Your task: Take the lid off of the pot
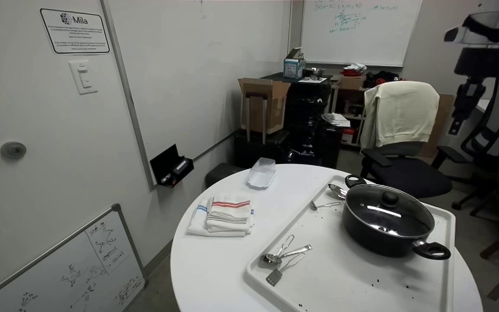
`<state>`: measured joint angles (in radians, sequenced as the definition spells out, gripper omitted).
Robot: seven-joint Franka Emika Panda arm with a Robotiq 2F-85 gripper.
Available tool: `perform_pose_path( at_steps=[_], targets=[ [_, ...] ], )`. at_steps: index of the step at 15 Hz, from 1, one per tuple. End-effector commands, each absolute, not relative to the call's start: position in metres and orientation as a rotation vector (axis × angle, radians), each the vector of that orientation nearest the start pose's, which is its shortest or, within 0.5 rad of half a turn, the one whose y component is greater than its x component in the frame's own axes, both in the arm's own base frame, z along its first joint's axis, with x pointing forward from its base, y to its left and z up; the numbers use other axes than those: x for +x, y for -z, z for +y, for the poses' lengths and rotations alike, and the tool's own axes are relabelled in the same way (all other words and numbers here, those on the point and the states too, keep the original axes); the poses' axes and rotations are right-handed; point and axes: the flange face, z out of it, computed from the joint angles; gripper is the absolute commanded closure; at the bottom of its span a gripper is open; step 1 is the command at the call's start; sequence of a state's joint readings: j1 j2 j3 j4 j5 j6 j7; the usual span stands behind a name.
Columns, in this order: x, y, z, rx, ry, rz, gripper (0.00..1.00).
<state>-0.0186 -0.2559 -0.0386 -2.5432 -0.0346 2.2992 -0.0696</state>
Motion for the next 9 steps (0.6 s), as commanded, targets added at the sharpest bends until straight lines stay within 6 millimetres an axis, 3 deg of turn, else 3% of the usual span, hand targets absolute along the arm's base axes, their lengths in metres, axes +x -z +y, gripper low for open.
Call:
perform_pose_path(
  at_steps=[1, 9],
  targets=[
    [0.462, -0.322, -0.043, -3.156, -0.016, -0.053, 0.0],
    [0.494, -0.228, -0.071, -3.161, -0.084, 0.031, 0.0]
  ],
)
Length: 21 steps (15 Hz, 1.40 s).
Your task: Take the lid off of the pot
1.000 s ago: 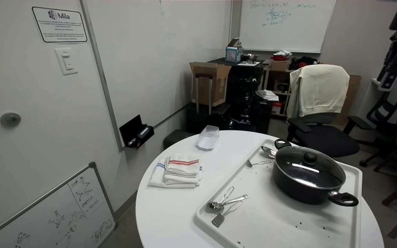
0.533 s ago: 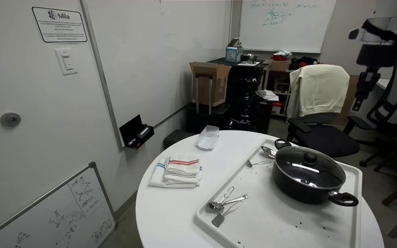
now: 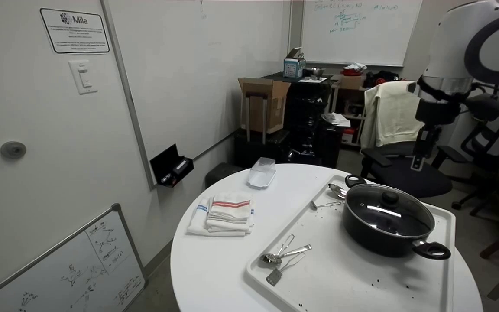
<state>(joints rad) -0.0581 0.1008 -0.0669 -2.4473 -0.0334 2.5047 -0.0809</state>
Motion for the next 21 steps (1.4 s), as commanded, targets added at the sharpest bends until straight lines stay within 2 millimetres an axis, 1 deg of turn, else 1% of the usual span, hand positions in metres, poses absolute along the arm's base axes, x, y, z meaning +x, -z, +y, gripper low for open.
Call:
perform_pose_path(
  at_steps=[1, 4, 7, 11, 17, 21],
  targets=[
    [0.498, -0.218, -0.075, -3.162, -0.086, 0.037, 0.0],
    [0.51, -0.189, -0.083, -3.163, -0.086, 0.06, 0.0],
    [0.519, -0.167, -0.088, -3.162, -0.086, 0.076, 0.0],
    [0.53, -0.142, -0.091, -3.161, -0.089, 0.092, 0.0],
    [0.536, -0.115, -0.088, -3.169, -0.098, 0.076, 0.0],
    [0.535, -0.108, -0.084, -3.173, -0.096, 0.056, 0.0]
  ],
)
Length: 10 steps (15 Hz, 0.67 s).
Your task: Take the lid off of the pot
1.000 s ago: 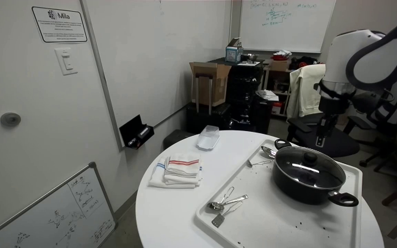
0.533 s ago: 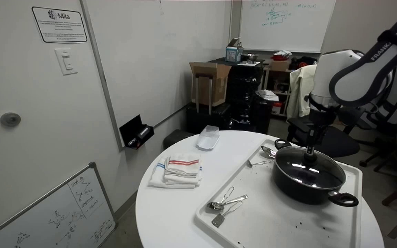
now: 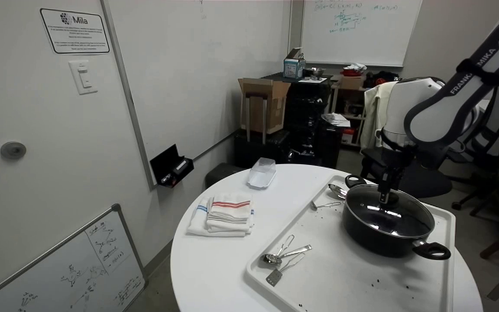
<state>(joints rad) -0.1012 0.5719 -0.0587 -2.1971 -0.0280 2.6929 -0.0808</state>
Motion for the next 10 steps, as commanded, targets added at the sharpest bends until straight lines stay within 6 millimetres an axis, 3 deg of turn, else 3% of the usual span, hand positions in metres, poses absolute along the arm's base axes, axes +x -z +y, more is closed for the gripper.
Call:
perform_pose_path(
  at_steps=[1, 2, 3, 5, 10],
  targets=[
    [0.535, -0.1075, -0.0834, -3.173, -0.094, 0.054, 0.0],
    [0.5348, -0.1073, -0.0829, -3.173, -0.092, 0.053, 0.0],
    [0.5347, -0.1072, -0.0828, -3.173, -0.09, 0.053, 0.25],
    [0.5347, -0.1074, -0.0831, -3.174, -0.089, 0.053, 0.31],
    [0.5343, -0.1091, -0.0842, -3.176, -0.086, 0.056, 0.69]
  ],
)
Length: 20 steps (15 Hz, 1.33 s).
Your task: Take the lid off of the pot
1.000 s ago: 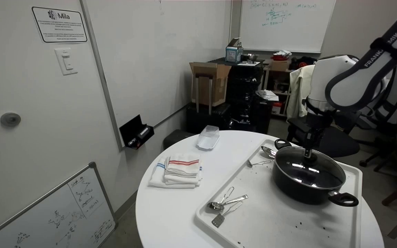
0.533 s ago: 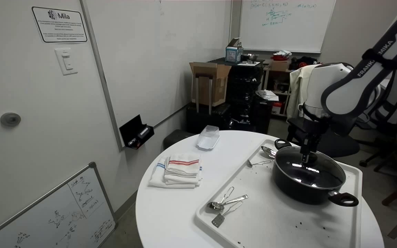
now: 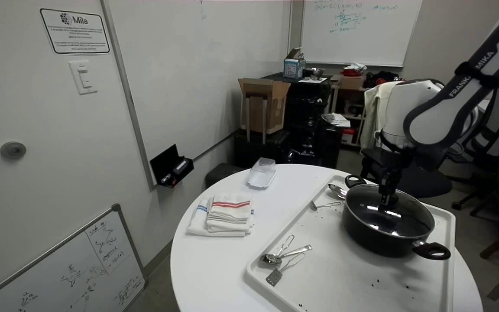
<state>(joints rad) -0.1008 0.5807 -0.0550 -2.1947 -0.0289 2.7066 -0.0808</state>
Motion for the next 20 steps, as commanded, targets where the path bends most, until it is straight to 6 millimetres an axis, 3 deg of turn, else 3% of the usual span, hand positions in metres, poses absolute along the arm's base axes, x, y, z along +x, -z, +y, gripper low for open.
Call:
perform_pose_path(
  at_steps=[1, 5, 13, 16, 20],
  targets=[
    [0.535, -0.111, -0.085, -3.177, -0.081, 0.058, 0.75],
    [0.533, -0.117, -0.086, -3.181, -0.088, 0.046, 0.75],
    [0.521, -0.159, -0.077, -3.176, -0.049, -0.015, 0.75],
    [0.517, -0.177, -0.064, -3.169, -0.035, -0.073, 0.75],
    [0.513, -0.191, -0.032, -3.164, -0.053, -0.189, 0.75]
  ],
)
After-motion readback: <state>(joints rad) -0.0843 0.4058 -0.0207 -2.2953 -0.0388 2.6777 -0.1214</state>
